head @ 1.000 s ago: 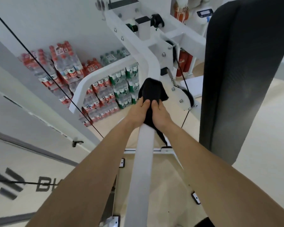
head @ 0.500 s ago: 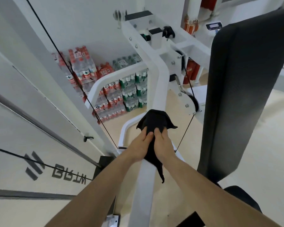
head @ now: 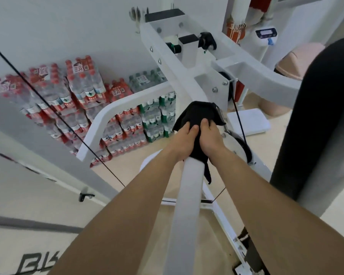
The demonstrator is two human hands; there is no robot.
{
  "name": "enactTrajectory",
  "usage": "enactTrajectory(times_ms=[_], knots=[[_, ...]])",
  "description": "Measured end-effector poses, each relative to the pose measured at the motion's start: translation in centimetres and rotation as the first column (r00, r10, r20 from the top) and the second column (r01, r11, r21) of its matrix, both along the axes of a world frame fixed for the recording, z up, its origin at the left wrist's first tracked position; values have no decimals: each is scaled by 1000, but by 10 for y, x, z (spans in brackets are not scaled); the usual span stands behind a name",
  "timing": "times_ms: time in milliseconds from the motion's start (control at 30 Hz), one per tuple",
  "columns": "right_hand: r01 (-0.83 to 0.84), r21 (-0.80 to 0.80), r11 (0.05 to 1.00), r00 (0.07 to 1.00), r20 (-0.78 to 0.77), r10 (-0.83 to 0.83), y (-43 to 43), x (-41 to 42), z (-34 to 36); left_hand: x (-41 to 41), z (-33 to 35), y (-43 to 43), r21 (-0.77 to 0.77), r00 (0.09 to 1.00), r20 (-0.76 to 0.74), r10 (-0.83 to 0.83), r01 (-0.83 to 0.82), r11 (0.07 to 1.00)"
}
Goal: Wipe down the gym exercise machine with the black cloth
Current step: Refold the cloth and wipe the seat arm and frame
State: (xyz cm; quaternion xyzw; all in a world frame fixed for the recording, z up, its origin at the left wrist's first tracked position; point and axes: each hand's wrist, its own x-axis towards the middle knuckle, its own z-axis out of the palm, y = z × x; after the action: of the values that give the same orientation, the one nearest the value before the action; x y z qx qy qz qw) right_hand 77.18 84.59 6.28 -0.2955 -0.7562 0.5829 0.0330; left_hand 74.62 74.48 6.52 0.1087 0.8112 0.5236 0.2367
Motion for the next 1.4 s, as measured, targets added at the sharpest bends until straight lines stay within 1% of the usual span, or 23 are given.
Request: enactTrajectory(times_ms=[67, 200, 333, 400, 467, 533, 700, 800, 867, 933, 1100, 1233, 1333, 1400], knots=[[7, -5, 1000, 1000, -25, -7, 13, -27, 2, -25, 2, 15, 7, 1000, -24, -3, 4, 1000], [-28, -27, 999, 998, -56, 26, 32, -66, 9, -65, -3, 39, 25, 999, -8, 45, -45, 999], [-75, -80, 994, 996, -57, 70, 46, -86, 5, -88, -4, 52, 21, 993, -1, 119, -119, 993], [-72, -93, 993, 995, -72, 66, 48, -89, 3, -94, -2, 55, 22, 991, -7, 132, -131, 991], [-55, -69, 996, 996, -76, 50, 47, -90, 4, -92, 0, 53, 32, 992, 3, 125, -125, 992], [-34, -2, 999, 996, -77, 33, 41, -81, 7, -83, 0, 48, 18, 995, 16, 101, -101, 995], [-30, 3, 1000, 994, -103, 31, 12, -23, -2, -23, -7, 12, 48, 999, 34, -3, 1, 999], [-22, 8, 1000, 997, -72, 22, -12, 19, -9, 23, -10, -15, 95, 998, 64, -27, 21, 995], [-21, 10, 1000, 998, -64, 22, -29, 50, -10, 52, -9, -32, 91, 997, 49, -51, 47, 995], [-20, 10, 1000, 997, -69, 21, -47, 83, -12, 83, -8, -51, 65, 997, 53, -53, 50, 997], [-14, 23, 1000, 997, -70, 16, -90, 162, -11, 158, -12, -94, 60, 992, 90, -90, 85, 995], [-22, 4, 1000, 997, -70, 22, -122, 219, -8, 214, -15, -126, 56, 990, 108, -87, 81, 995], [-28, -16, 999, 998, -53, 27, -144, 257, -5, 251, -17, -146, 58, 990, 114, -88, 81, 995], [-51, -2, 999, 998, -21, 51, -156, 280, -6, 274, -16, -159, 65, 991, 114, -72, 65, 996]])
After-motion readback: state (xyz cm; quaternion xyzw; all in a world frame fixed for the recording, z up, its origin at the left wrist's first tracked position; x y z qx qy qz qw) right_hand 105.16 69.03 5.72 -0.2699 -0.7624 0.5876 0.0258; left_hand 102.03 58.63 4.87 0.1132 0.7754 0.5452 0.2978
